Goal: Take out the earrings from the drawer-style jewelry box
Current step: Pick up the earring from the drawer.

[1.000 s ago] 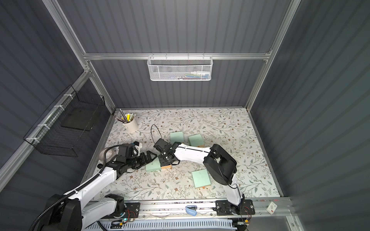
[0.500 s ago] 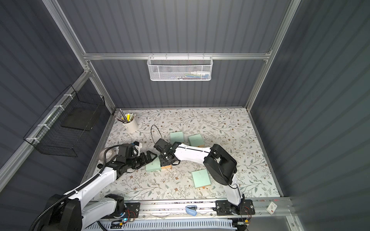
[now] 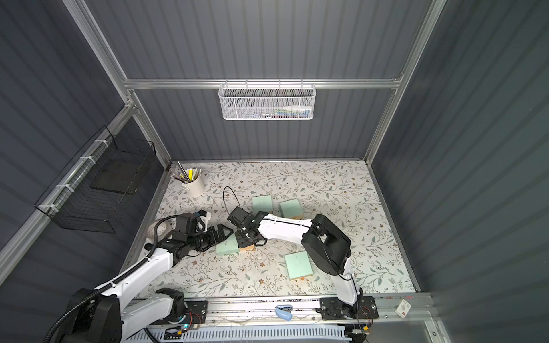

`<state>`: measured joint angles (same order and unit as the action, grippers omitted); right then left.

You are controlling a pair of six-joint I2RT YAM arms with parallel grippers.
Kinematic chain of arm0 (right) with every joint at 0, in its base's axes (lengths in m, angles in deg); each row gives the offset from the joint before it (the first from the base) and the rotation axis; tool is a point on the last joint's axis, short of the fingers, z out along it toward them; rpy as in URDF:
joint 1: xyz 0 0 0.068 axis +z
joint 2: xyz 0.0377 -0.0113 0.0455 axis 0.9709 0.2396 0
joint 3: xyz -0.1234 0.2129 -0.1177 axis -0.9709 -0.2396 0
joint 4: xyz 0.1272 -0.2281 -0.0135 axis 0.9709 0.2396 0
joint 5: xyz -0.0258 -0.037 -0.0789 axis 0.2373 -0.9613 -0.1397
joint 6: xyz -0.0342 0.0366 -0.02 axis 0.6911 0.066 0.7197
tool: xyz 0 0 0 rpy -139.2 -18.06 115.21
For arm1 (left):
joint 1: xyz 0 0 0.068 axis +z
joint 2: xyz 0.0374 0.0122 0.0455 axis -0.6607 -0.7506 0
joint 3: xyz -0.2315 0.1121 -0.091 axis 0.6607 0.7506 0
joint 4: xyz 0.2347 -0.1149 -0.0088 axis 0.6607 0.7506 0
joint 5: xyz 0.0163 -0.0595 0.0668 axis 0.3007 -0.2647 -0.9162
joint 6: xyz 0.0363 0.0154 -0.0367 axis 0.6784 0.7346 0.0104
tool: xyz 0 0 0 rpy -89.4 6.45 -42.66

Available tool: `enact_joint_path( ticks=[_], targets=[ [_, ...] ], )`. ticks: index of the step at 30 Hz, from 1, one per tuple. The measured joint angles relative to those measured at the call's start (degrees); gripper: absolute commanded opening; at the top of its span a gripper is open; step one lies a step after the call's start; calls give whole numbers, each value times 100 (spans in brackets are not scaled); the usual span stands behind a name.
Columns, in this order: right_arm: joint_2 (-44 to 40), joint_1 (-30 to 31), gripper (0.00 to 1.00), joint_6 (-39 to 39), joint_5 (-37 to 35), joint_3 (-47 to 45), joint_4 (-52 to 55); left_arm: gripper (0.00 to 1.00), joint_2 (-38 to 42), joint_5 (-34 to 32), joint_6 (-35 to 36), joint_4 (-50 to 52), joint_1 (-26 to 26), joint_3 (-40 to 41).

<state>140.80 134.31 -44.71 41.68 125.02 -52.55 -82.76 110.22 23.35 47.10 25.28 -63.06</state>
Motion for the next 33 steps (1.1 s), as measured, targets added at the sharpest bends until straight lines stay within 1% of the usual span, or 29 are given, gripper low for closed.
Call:
enact_joint_path(
  ticks=[13, 21, 24, 33],
  targets=[
    [157, 0, 22, -13, -17, 0, 24, 100, 0, 0, -2, -2, 0, 0],
    [166, 0, 18, -2, -26, 0, 13, 100, 0, 2, -2, -11, 0, 7],
    [168, 0, 15, 15, -28, 0, 7, 100, 0, 2, -2, -11, 0, 7],
    [168, 0, 12, 31, -26, 0, -35, 100, -4, 2, -2, -35, 0, 13]
  ],
)
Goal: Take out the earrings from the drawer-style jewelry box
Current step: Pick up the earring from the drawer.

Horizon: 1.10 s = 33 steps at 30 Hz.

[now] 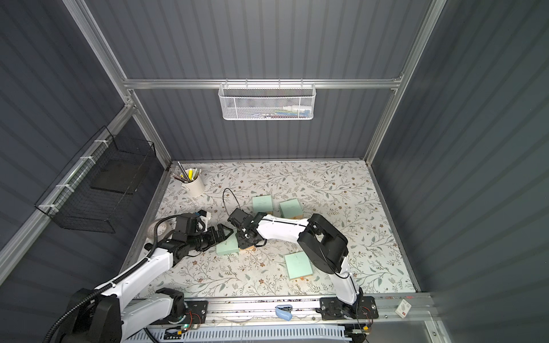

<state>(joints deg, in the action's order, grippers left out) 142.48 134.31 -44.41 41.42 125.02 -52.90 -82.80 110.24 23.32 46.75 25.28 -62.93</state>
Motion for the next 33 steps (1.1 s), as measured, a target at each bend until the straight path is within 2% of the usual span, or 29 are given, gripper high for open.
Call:
enact_joint_path(
  ticks=[17, 33],
  targets=[
    [-142, 0, 12, -4, -2, -120, -81, 100, -37, 20, 2, -127, 0, 39],
    [-708, -9, 12, -31, -44, -332, -142, 100, -35, 20, 2, -127, 0, 39]
  ],
)
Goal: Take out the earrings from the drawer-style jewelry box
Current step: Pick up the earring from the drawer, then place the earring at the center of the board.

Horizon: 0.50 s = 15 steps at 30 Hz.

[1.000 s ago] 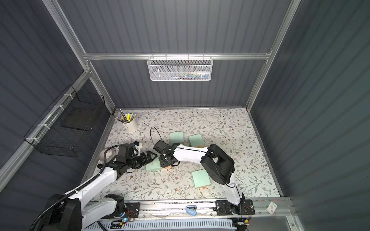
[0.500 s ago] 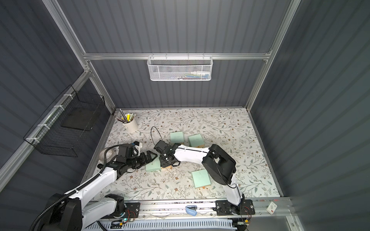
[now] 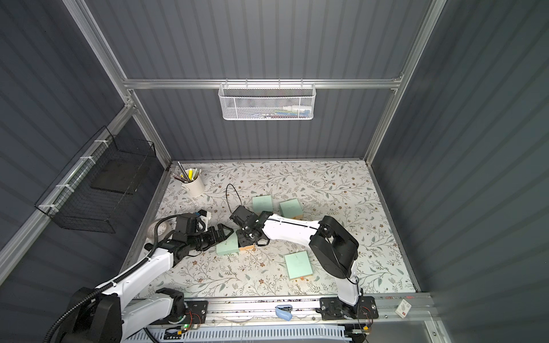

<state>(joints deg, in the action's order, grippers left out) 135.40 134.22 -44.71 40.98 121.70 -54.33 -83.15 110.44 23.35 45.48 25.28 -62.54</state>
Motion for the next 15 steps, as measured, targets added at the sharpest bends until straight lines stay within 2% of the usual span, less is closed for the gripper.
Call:
enact_joint_path(
  ticks=[7, 15],
  targets=[
    [-557, -109, 12, -92, -15, -415, -120, 100, 13, 0, 0, 4, 0, 0],
    [-944, -505, 12, -229, -63, -1150, -323, 100, 24, 0, 0, 17, 0, 0]
  ],
)
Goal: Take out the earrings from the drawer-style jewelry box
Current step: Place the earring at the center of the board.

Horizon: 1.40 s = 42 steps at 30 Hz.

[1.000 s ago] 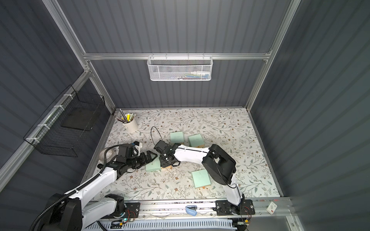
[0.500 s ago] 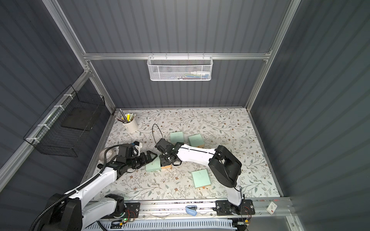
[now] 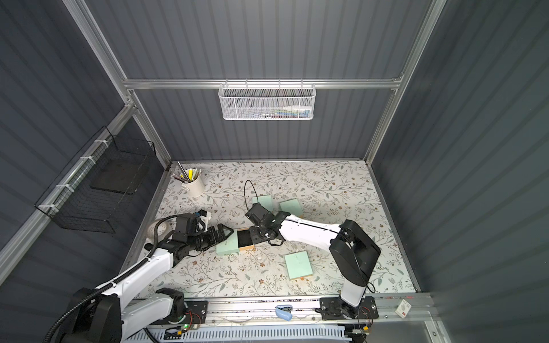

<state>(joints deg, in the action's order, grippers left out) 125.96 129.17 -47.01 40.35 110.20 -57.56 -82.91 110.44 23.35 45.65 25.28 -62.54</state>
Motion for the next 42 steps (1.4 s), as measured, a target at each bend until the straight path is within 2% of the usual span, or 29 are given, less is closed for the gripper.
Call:
enact_joint_path(
  ticks=[7, 19, 42],
  targets=[
    [57, -271, 12, -66, 22, -299, -131, 100, 17, 4, 0, 13, 0, 0],
    [673, -282, 13, -63, 168, -140, -396, 100, 55, 17, 0, 160, 0, -33],
    [905, -382, 19, -4, 181, 24, -437, 100, 70, 17, 0, 203, 0, -46]
  ],
)
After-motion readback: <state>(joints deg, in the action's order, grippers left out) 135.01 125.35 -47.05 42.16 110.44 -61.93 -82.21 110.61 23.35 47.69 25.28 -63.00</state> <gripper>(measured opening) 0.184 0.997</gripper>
